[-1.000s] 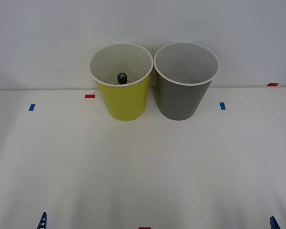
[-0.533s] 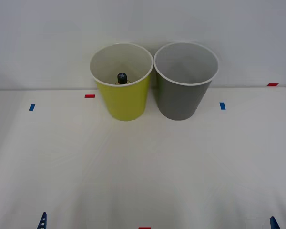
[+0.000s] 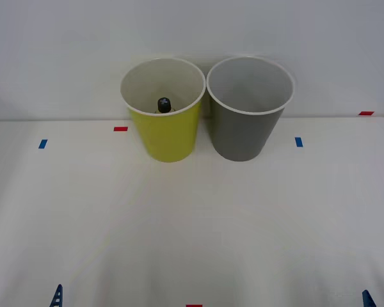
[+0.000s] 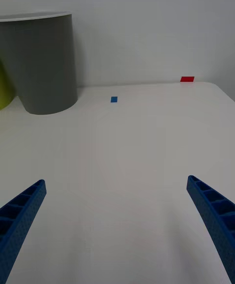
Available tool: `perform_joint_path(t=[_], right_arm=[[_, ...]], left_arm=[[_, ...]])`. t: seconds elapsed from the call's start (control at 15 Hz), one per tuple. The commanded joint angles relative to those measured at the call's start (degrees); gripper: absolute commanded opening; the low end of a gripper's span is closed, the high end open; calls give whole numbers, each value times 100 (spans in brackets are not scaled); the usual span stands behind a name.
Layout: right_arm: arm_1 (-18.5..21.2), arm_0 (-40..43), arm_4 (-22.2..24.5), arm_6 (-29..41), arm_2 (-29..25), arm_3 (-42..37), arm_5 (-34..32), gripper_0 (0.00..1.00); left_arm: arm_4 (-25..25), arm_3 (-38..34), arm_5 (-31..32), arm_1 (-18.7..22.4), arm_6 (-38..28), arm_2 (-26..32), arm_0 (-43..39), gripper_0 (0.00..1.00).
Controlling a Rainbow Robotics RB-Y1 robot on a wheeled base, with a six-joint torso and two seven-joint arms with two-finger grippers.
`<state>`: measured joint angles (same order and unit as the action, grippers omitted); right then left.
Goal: Put cans in the gray bin and PET bottles in the light green bin.
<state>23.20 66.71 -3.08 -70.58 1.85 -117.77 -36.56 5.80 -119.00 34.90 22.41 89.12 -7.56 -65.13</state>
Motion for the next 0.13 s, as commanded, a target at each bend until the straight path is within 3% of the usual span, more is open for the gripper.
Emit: perform_joint_path(t=[0.07, 0.13], right_arm=[[0, 0, 0, 0, 0, 0, 0, 100], [0, 0, 0, 0, 0, 0, 0, 100]], left_arm=[[0, -1, -1, 0, 0, 0, 0, 100], [0, -1, -1, 0, 0, 0, 0, 100]])
